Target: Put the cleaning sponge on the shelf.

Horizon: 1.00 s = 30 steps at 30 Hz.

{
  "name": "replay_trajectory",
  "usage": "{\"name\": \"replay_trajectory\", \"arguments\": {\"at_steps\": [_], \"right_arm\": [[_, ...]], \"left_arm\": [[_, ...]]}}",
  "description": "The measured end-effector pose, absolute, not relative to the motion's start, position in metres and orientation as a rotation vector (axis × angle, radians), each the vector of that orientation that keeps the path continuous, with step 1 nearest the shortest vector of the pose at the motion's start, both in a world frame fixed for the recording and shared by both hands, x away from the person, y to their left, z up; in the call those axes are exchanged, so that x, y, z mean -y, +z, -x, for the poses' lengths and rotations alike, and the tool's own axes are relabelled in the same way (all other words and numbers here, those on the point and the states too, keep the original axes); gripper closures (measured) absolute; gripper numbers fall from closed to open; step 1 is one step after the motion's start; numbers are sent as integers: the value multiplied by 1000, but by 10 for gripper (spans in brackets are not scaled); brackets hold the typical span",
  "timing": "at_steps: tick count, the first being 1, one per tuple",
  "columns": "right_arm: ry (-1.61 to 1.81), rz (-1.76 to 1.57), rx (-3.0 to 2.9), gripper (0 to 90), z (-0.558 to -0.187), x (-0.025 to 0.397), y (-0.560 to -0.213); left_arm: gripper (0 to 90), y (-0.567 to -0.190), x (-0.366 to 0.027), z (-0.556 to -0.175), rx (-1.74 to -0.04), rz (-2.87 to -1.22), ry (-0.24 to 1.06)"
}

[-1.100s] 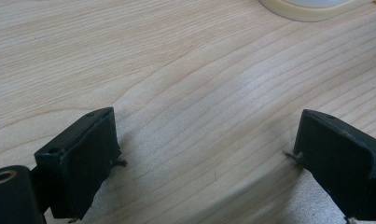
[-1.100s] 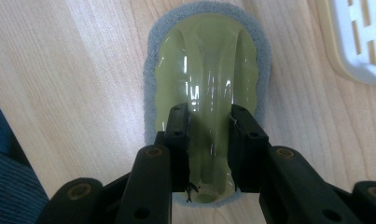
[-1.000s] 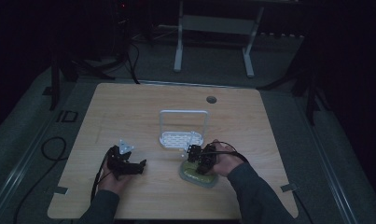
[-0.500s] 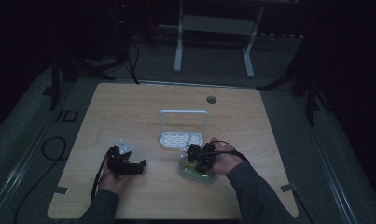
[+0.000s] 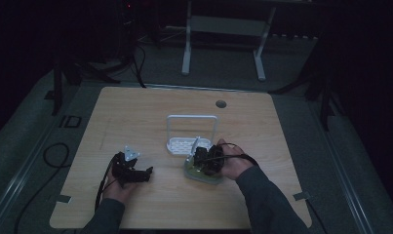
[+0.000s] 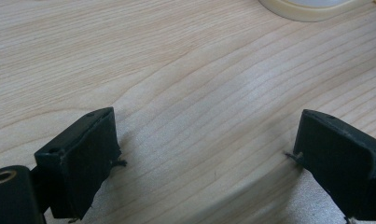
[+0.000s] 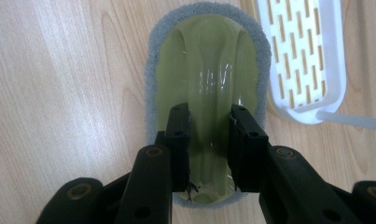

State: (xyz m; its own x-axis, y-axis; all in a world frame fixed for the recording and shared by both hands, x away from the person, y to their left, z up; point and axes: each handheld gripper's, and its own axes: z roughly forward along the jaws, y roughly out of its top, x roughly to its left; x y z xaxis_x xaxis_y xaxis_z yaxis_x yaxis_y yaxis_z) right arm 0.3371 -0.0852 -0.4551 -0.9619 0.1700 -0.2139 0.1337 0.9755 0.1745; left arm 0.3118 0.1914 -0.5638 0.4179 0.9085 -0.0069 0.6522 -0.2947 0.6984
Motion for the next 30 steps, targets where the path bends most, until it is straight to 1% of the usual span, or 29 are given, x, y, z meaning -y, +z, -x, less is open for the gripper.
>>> {"name": "replay_trajectory", "arguments": {"at_steps": [15,30], "right_arm": [[235,-202,-2865,717,-339,83,-454],[257,-166,-2821,717,-342,75,-444]], "left_arm": [[66,-564,-191,-312,-1319,-2046,528],[66,-564,-191,-312,-1318,-2048,528]]}}
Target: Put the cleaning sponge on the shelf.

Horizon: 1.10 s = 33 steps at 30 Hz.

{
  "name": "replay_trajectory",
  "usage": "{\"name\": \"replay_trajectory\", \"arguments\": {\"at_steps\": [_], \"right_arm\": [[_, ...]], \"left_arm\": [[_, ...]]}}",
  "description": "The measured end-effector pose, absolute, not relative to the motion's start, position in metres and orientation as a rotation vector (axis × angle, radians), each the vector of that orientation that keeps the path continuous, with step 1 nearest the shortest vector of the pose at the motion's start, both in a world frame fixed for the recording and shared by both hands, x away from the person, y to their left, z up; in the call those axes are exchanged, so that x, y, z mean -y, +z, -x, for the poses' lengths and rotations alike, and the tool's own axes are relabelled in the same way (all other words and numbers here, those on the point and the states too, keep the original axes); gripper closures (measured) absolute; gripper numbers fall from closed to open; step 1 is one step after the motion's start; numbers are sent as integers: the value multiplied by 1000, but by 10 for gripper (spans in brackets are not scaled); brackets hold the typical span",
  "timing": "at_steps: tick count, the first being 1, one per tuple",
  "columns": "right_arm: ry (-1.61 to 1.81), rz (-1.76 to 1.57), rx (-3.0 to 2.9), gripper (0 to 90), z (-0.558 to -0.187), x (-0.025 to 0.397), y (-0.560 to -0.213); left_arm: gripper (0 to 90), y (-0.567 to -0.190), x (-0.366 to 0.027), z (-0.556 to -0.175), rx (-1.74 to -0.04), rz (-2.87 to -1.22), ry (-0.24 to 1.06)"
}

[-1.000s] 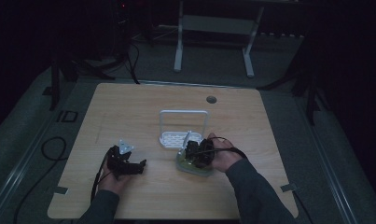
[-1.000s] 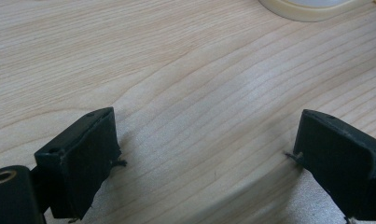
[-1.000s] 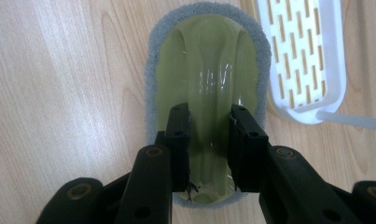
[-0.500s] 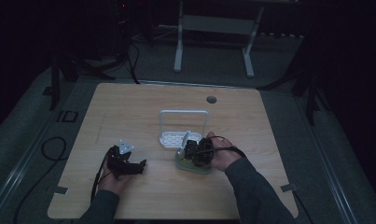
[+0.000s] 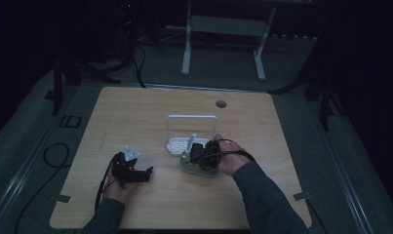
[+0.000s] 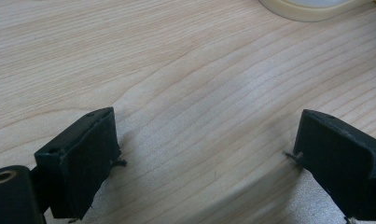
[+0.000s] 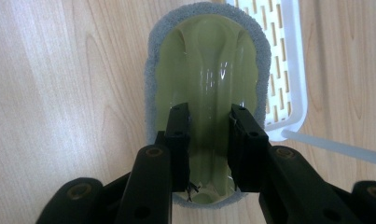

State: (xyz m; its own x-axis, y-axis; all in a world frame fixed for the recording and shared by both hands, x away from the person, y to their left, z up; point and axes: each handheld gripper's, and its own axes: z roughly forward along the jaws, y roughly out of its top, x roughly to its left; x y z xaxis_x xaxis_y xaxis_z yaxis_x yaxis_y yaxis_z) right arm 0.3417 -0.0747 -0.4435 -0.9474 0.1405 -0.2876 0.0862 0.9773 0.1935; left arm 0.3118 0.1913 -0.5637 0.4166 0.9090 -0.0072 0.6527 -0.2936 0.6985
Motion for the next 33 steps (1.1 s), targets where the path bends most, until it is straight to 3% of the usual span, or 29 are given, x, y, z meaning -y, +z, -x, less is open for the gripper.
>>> {"name": "replay_trajectory", "arguments": {"at_steps": [33], "right_arm": [[262,-77,-2741,718,-349,65,-437]], "left_arm": [[66,-564,-191,-312,-1317,-2047,529]]}}
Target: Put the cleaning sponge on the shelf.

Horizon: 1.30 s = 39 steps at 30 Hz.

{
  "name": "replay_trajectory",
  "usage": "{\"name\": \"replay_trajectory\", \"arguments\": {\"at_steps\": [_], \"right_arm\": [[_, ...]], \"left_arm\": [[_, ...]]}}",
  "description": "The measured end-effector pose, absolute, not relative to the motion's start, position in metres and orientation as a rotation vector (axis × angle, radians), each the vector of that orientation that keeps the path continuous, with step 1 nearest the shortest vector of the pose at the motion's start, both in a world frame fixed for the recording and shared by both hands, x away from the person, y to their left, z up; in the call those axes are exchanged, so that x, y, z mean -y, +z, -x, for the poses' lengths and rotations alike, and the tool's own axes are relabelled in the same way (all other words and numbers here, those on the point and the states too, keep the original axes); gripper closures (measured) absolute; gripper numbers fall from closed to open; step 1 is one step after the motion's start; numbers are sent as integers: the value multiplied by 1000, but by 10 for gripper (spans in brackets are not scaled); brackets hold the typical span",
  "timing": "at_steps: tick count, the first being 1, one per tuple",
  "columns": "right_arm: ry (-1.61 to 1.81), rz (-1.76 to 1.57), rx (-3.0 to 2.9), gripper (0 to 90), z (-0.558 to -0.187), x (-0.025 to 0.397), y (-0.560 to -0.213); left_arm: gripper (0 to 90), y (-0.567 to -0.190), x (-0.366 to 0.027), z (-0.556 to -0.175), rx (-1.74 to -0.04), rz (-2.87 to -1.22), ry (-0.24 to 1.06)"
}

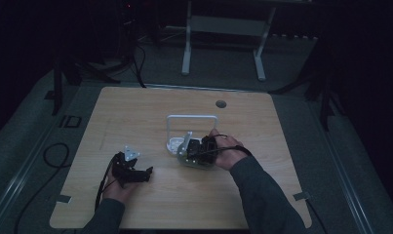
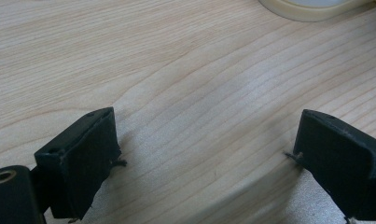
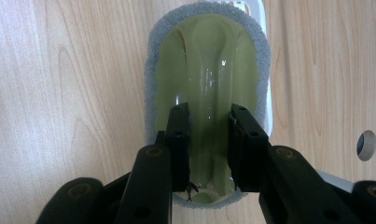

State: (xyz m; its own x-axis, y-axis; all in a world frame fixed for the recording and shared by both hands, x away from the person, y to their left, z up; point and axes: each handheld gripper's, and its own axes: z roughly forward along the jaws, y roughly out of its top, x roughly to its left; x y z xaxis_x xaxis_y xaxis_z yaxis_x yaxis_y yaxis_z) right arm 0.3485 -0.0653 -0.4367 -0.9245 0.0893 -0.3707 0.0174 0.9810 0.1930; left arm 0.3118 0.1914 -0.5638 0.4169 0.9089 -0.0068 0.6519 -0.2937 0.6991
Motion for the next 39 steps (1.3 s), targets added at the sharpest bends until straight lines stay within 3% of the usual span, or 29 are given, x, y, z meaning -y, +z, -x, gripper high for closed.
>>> {"name": "replay_trajectory", "arguments": {"at_steps": [39], "right_arm": [[269,12,-2682,718,-356,55,-431]], "left_arm": [[64,-564,-191,-312,-1320,-2046,528]]}}
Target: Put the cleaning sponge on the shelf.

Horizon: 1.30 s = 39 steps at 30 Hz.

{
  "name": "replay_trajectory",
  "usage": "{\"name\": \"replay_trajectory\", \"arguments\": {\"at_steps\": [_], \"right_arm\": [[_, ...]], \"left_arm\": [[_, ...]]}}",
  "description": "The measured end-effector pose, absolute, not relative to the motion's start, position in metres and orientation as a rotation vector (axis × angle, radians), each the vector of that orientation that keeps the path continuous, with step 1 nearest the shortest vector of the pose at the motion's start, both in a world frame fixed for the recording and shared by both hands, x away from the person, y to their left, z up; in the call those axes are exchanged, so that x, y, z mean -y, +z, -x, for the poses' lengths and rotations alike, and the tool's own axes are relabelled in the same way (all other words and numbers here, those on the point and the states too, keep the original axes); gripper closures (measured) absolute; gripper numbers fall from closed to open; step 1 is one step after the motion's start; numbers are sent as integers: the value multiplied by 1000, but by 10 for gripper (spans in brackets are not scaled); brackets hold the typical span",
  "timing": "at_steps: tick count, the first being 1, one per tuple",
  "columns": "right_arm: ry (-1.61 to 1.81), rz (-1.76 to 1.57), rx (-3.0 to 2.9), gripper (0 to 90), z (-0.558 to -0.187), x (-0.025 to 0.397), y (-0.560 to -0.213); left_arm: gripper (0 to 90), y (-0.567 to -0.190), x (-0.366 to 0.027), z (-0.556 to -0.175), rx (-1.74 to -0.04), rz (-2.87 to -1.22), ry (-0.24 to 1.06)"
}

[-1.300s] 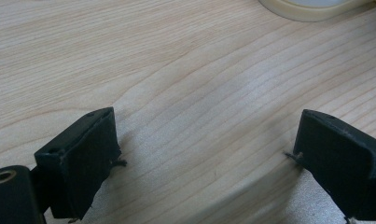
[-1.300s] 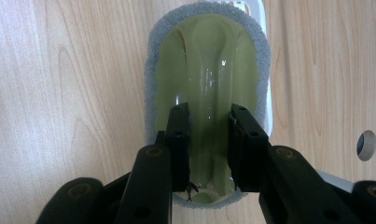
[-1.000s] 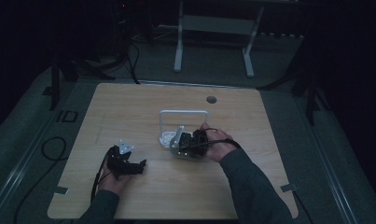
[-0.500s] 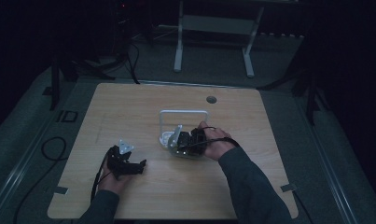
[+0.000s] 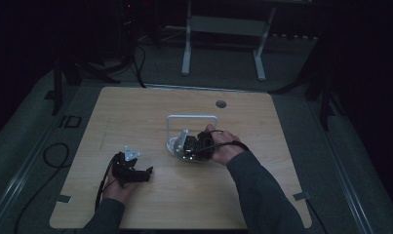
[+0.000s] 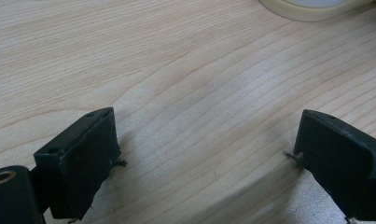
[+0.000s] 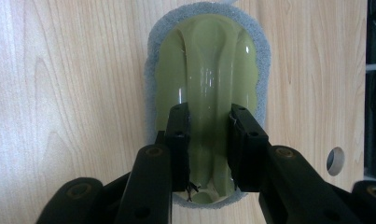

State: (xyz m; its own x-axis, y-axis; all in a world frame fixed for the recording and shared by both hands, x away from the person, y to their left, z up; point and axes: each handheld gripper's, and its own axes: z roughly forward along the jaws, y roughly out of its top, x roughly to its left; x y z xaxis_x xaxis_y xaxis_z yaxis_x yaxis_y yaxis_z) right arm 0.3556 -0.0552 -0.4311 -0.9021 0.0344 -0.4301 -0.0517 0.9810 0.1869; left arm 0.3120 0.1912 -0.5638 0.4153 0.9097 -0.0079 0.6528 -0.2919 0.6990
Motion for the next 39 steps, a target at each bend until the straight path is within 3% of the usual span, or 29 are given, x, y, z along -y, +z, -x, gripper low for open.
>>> {"name": "replay_trajectory", "arguments": {"at_steps": [39], "right_arm": [[214,97,-2697,717,-381,37,-450]], "left_arm": [[64,-564,-191,-312,-1319,-2045,530]]}}
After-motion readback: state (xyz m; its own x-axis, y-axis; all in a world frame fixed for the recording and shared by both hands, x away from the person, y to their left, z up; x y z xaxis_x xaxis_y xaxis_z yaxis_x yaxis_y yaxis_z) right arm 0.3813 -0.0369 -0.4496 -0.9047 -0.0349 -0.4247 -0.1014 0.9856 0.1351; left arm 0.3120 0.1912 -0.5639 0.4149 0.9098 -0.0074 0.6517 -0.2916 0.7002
